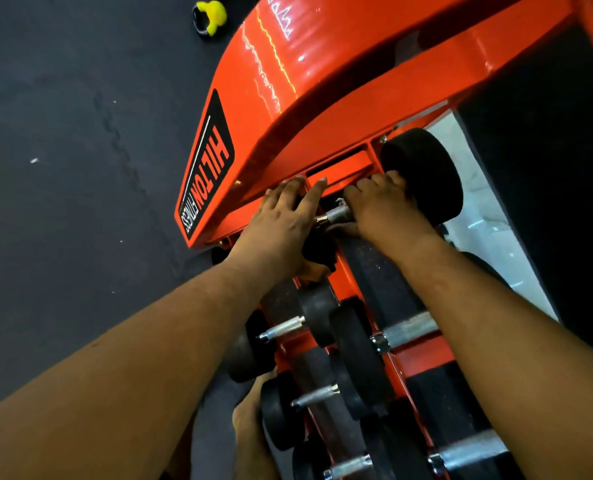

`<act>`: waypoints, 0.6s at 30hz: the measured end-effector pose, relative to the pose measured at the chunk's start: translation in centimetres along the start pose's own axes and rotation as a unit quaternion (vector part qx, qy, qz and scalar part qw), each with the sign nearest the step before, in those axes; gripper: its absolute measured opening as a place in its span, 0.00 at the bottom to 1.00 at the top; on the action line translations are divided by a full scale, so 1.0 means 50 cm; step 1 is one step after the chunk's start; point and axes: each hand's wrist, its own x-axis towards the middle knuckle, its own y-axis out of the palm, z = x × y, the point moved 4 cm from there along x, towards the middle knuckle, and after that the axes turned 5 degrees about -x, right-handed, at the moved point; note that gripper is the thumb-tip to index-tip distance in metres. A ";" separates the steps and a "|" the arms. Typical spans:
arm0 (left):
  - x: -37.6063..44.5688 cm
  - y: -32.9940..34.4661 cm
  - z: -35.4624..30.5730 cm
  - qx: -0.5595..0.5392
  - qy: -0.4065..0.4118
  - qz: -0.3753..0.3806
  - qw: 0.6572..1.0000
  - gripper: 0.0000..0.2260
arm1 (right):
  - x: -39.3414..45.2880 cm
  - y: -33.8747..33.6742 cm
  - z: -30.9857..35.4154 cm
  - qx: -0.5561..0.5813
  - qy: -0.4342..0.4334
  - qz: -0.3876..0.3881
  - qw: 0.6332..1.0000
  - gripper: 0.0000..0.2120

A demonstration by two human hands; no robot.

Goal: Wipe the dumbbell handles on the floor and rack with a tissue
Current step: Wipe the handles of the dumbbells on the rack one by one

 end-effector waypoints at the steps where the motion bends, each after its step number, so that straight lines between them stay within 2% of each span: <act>1: -0.001 0.001 0.002 0.001 0.000 -0.001 1.000 0.64 | 0.004 -0.004 0.000 0.002 -0.016 0.001 1.000 0.35; 6: -0.001 0.004 0.002 0.000 -0.003 -0.010 1.000 0.63 | -0.062 0.022 0.040 -0.027 -0.081 -0.108 0.990 0.24; 12: 0.000 0.006 0.006 -0.007 -0.003 -0.016 1.000 0.62 | -0.083 0.006 0.058 -0.004 -0.155 -0.136 0.978 0.30; 15: 0.000 0.003 0.002 -0.013 -0.003 -0.015 1.000 0.62 | -0.096 0.011 0.063 0.015 -0.144 -0.146 0.979 0.27; 18: -0.002 0.001 0.002 -0.013 -0.004 -0.008 1.000 0.62 | -0.135 0.028 0.082 0.099 -0.120 -0.176 0.972 0.24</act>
